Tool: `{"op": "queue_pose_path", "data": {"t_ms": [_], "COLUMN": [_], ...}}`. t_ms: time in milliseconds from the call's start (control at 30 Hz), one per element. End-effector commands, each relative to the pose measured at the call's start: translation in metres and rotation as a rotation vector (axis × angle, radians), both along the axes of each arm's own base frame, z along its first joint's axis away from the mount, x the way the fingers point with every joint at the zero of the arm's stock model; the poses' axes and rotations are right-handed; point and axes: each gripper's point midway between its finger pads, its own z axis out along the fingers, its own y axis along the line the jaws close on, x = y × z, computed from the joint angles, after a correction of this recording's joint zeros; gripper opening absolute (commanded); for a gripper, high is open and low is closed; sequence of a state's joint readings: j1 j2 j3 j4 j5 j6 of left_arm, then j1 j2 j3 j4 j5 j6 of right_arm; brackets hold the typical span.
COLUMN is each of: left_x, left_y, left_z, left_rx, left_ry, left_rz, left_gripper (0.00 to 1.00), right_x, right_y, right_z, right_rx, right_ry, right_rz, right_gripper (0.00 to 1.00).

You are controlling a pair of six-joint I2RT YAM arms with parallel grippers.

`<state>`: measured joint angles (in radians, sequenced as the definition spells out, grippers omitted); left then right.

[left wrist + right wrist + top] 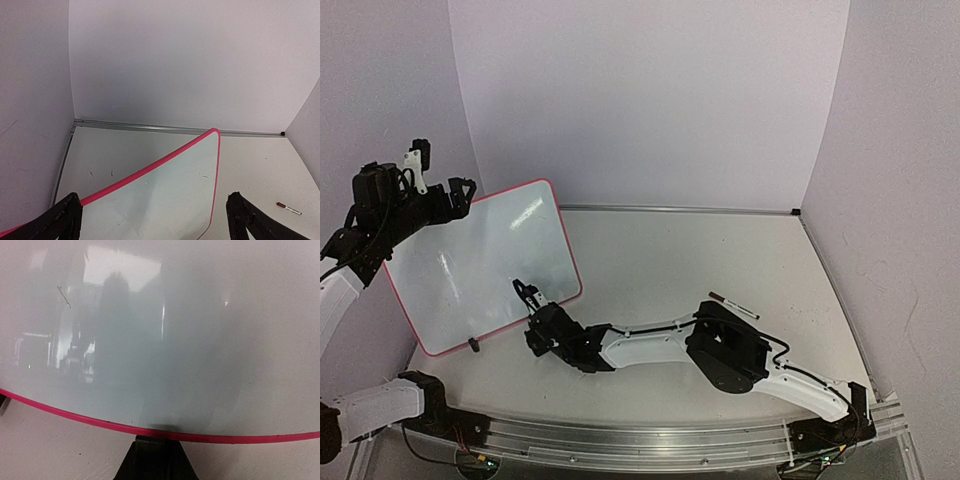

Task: Write a sentence on the whiteboard
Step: Move the whiteboard to the center of the board.

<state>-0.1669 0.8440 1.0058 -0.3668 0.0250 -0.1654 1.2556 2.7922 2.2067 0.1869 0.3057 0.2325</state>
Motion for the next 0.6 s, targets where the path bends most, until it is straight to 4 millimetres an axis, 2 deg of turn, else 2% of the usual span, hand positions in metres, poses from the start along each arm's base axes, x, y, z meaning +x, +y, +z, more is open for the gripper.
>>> {"op": "queue_pose_path", "data": {"t_ms": [0,267,567], "left_x": [0.000,-0.005,-0.016], "left_y": [-0.003,-0.012,-0.019], "left_z": [0.014,0.019,0.032], "left_rx": [-0.020,-0.031,-0.036], "left_ry": [-0.038,-0.059,-0.110], "left_rz": [-0.020,-0.077,-0.127], "left_gripper": [1.00,1.00,1.00], "right_x": [-0.008,-0.002,0.011], "right_y": [-0.008,-0.029,-0.076], "right_z": [-0.026,-0.021,-0.014], "right_rx": [-0.047,-0.051,-0.102], "right_ry": [0.021,0.020,-0.022], "right_rz": [0.007,-0.090,-0.272], "right_gripper": [0.03,0.00,0.00]}}
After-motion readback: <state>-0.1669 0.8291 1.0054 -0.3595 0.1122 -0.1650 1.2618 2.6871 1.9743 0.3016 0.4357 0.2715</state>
